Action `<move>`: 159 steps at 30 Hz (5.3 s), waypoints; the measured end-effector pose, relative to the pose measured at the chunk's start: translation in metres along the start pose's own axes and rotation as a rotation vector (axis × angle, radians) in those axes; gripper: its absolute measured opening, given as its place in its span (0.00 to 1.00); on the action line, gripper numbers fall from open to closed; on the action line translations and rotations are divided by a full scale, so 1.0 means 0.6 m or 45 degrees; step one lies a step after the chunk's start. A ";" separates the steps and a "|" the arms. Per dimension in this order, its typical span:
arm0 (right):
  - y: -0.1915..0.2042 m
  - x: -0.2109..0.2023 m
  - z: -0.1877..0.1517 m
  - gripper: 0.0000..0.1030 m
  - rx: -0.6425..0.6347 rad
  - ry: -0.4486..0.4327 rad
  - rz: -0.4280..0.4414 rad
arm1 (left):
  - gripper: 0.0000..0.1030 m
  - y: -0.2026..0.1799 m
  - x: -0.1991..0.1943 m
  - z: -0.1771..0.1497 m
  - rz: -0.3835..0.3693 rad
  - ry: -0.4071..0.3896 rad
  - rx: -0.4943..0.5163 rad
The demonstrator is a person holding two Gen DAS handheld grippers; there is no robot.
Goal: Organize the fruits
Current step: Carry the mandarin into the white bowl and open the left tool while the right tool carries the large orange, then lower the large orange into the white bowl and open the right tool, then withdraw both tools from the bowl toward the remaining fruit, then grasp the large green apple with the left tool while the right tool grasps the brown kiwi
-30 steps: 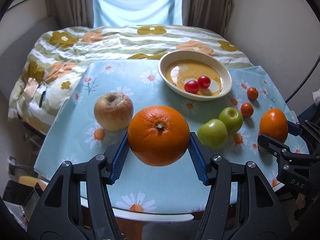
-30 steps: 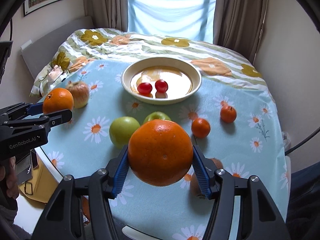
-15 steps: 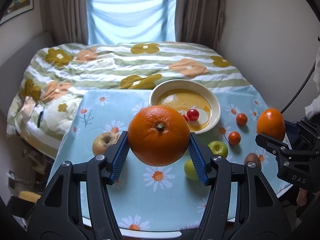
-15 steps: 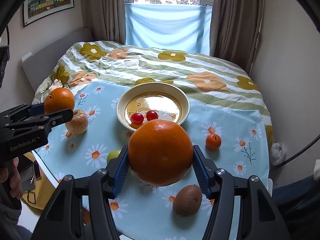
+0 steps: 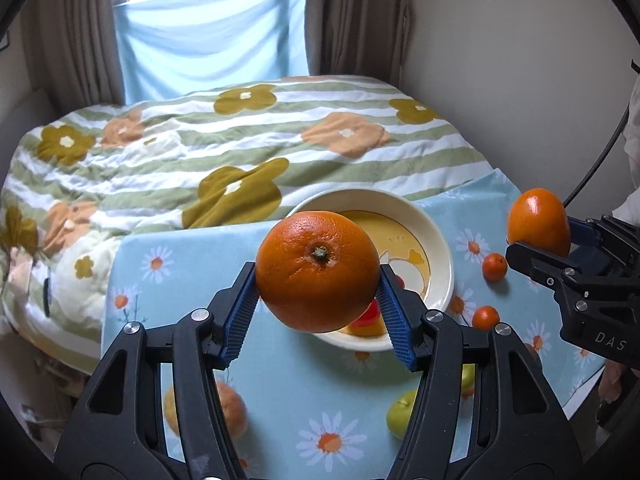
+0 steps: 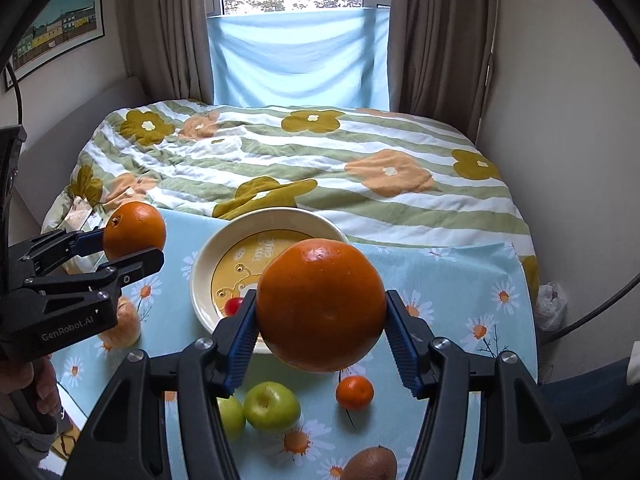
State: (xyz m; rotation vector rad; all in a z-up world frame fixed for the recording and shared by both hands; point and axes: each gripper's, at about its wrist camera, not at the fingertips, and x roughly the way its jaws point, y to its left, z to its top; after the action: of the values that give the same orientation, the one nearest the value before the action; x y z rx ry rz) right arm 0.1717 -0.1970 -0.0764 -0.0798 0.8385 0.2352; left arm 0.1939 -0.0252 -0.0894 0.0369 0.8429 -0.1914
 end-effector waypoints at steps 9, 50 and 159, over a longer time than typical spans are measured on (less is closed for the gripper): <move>-0.011 0.085 0.048 0.54 0.124 0.038 -0.057 | 0.61 0.011 0.138 0.060 -0.081 0.097 0.125; -0.052 0.139 0.075 0.54 0.218 0.124 -0.057 | 1.00 0.070 0.143 0.063 -0.005 0.120 0.082; -0.086 -0.029 -0.289 1.00 0.235 0.196 0.036 | 0.79 -0.154 0.025 -0.221 -0.112 0.175 0.231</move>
State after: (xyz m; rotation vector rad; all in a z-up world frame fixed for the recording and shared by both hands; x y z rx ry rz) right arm 0.0469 -0.2786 -0.1803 0.0878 1.0118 0.1789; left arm 0.0886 -0.1041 -0.1848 0.1848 0.9634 -0.3504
